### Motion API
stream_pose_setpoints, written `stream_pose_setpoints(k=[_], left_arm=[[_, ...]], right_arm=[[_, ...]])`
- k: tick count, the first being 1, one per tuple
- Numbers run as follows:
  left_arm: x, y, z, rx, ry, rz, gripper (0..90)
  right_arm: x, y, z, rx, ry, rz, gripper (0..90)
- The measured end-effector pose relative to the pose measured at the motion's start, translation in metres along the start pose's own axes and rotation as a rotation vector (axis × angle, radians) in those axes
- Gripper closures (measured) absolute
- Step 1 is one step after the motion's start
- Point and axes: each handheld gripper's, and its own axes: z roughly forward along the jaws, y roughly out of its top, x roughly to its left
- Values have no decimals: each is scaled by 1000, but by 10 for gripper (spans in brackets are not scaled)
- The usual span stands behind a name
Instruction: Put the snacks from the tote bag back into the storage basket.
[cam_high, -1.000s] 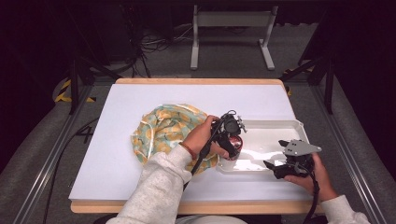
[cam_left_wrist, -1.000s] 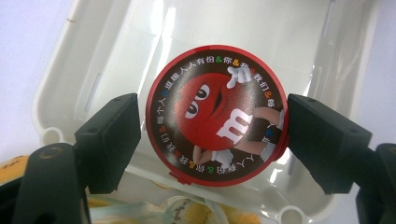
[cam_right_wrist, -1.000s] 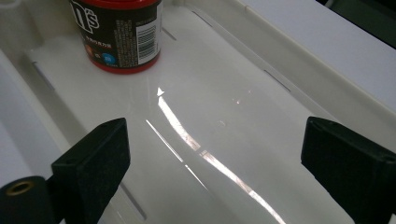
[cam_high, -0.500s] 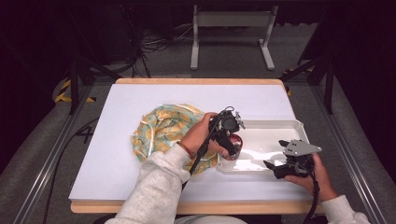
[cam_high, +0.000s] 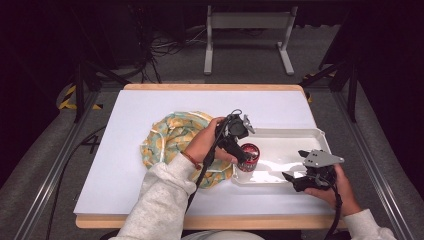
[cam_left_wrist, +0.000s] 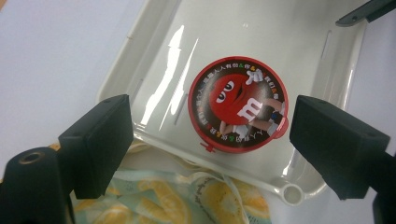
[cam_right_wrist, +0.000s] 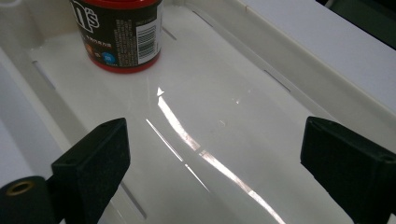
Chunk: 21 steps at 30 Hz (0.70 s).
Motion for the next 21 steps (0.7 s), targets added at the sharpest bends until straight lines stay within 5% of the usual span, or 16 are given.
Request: stream_pose_setpoints(k=[21], left_arm=[[3, -20, -22, -20, 27, 33, 128]], right_arm=[[1, 0, 2, 7, 6, 0, 89]])
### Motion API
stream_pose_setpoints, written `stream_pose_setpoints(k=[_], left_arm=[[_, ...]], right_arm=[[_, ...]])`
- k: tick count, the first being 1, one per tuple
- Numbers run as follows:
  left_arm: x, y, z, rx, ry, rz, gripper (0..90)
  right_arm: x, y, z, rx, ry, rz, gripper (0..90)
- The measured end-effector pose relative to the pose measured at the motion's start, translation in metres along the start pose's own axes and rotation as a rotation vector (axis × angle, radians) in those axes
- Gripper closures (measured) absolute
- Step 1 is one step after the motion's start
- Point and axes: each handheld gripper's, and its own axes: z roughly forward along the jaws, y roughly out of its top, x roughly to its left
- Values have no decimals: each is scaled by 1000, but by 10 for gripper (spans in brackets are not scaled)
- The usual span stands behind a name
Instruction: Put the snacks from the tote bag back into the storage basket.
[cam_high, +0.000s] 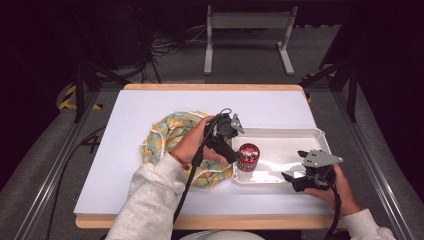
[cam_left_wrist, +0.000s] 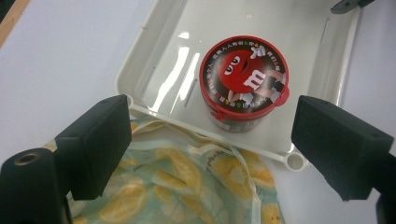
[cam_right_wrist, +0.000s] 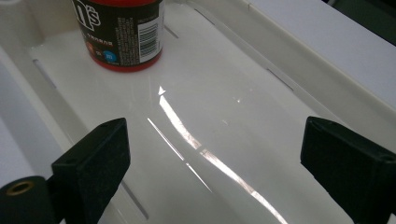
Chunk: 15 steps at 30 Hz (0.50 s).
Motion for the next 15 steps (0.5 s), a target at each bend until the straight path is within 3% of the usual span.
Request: stream_pose_setpoints(k=[15], left_arm=[[3, -21, -12, -2, 52, 0, 112]], right_arm=[[0, 0, -1, -3, -12, 0, 90]])
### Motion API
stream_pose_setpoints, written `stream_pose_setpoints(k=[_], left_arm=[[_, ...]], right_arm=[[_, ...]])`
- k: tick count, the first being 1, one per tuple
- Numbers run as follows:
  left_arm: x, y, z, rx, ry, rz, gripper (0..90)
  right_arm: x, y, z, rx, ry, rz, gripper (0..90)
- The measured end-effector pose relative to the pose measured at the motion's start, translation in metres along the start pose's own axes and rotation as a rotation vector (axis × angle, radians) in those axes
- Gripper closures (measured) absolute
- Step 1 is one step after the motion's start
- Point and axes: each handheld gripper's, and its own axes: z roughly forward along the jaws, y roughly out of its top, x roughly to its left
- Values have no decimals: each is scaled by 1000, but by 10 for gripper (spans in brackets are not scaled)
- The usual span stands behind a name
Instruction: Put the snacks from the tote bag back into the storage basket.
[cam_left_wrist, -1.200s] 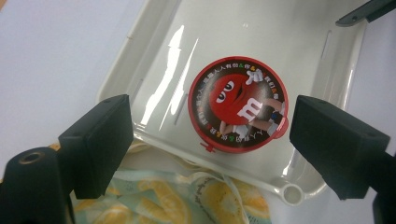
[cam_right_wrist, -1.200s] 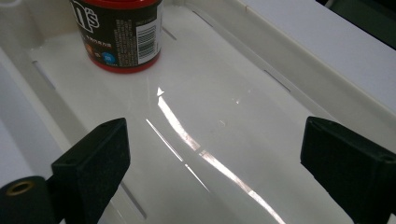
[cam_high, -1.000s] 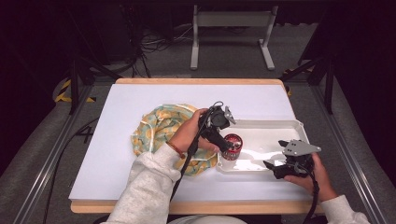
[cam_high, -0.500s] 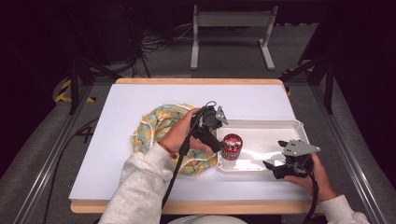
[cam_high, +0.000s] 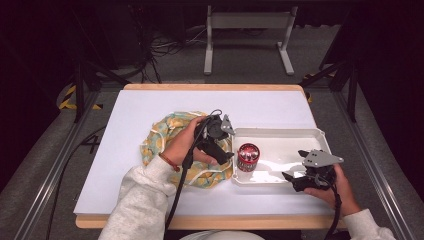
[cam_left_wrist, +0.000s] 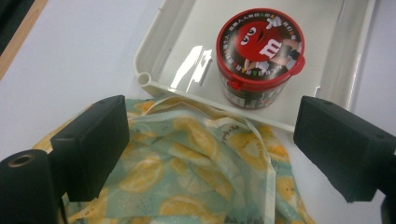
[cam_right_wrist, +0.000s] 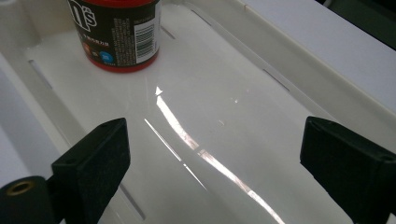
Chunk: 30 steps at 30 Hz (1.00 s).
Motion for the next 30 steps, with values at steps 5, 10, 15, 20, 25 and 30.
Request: stream_pose_setpoints(k=[5, 10, 15, 20, 25, 30], left_arm=[[2, -8, -3, 4, 14, -5, 113], [4, -15, -7, 13, 29, -17, 112], [6, -22, -10, 16, 38, -17, 107], [11, -33, -11, 12, 33, -25, 107], [13, -43, -12, 28, 28, -36, 112], [16, -53, -13, 40, 38, -44, 110]], right_arm=[[0, 0, 0, 1, 1, -2, 91], [0, 0, 0, 1, 1, -4, 91], [0, 0, 0, 2, 0, -4, 91], [0, 0, 0, 3, 1, -4, 91], [0, 0, 0, 5, 1, -4, 91], [1, 0, 1, 4, 1, -5, 91]])
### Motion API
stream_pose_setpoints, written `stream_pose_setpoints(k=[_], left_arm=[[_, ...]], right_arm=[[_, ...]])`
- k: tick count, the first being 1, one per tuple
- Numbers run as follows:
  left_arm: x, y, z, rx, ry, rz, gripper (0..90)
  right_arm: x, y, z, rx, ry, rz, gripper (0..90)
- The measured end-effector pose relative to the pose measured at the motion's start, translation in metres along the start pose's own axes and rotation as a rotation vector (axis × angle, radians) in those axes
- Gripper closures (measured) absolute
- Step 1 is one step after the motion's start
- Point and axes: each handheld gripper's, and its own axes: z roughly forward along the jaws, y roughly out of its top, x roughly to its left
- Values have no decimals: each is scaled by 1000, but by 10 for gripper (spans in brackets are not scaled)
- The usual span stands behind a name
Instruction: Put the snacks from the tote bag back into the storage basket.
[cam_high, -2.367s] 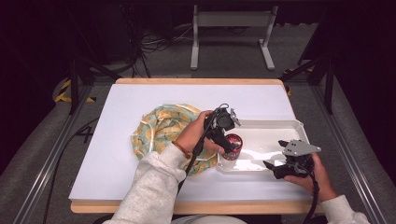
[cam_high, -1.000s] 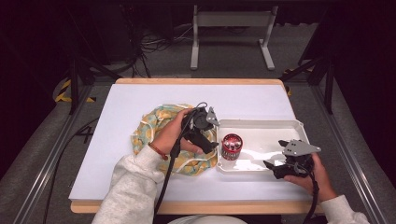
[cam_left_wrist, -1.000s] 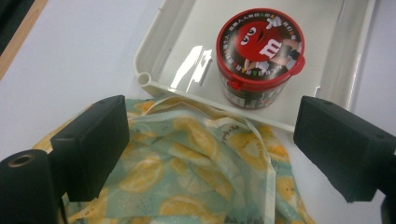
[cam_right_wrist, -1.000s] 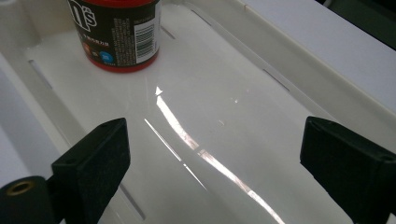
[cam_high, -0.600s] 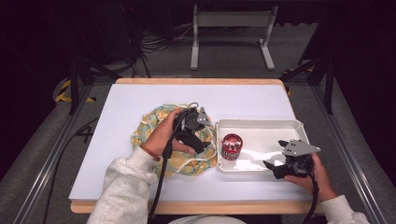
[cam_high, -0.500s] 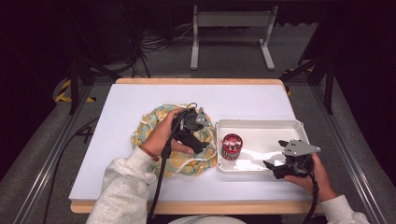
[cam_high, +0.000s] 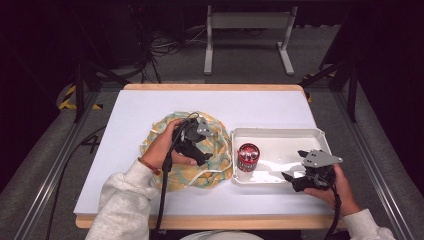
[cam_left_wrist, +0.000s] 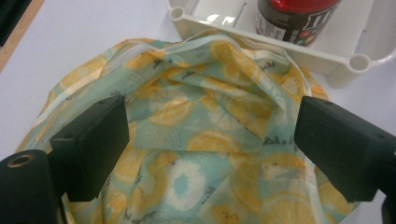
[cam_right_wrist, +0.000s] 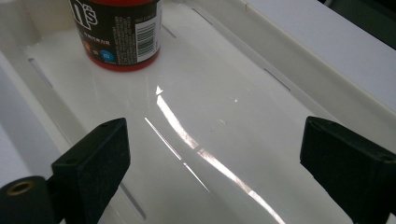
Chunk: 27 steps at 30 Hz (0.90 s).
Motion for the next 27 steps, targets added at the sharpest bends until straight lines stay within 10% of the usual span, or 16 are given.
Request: stream_pose_setpoints(k=[27], left_arm=[[4, -43, -8, -6, 49, -18, 84]], right_arm=[[1, 0, 1, 11, -1, -12, 89]])
